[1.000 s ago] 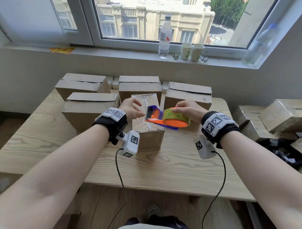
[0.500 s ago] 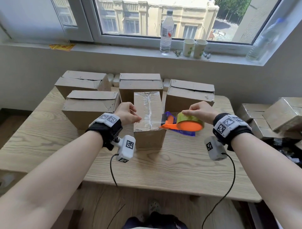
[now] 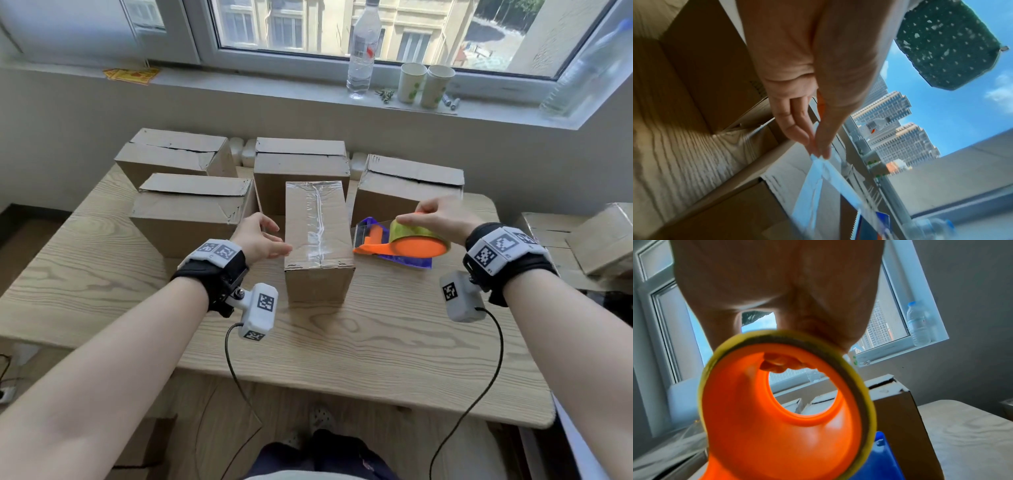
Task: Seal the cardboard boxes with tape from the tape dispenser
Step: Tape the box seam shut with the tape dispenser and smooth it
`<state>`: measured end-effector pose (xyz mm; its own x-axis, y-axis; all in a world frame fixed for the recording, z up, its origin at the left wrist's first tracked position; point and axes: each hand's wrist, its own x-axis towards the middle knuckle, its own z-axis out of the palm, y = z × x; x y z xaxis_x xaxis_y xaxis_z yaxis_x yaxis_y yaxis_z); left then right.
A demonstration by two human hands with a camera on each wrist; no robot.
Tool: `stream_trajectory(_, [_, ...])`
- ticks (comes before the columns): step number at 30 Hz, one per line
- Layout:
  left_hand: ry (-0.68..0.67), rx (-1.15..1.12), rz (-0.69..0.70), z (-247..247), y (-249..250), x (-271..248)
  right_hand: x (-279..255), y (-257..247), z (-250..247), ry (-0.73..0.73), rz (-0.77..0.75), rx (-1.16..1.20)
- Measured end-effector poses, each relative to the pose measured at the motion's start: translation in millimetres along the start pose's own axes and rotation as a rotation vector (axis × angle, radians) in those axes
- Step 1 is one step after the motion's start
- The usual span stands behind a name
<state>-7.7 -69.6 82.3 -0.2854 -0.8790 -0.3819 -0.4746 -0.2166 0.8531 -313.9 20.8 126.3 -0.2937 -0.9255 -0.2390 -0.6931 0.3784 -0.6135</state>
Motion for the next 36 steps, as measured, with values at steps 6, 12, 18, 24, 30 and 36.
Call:
stream_trajectory(6, [-0.045,-0.060,0.017,-1,12,4,6,-5,-13,0.009,-0.001,-0.256])
stream_trajectory(12, [-0.063,0.081,-0.052,3,1,5,4,19,17,-0.096,0.155,-0.440])
stream_trajectory(18, [0.015,0.153,-0.133,-2,-27,14,12,20,52,-0.155,0.175,-0.408])
stream_trajectory(24, [0.019,0.118,-0.171,-1,-36,18,19,21,60,-0.164,0.171,-0.407])
stream_trajectory(30, [0.024,0.126,-0.157,2,-42,22,21,26,63,-0.150,0.171,-0.404])
stream_trajectory(36, [0.084,0.240,-0.143,13,-44,24,22,29,66,-0.128,0.180,-0.382])
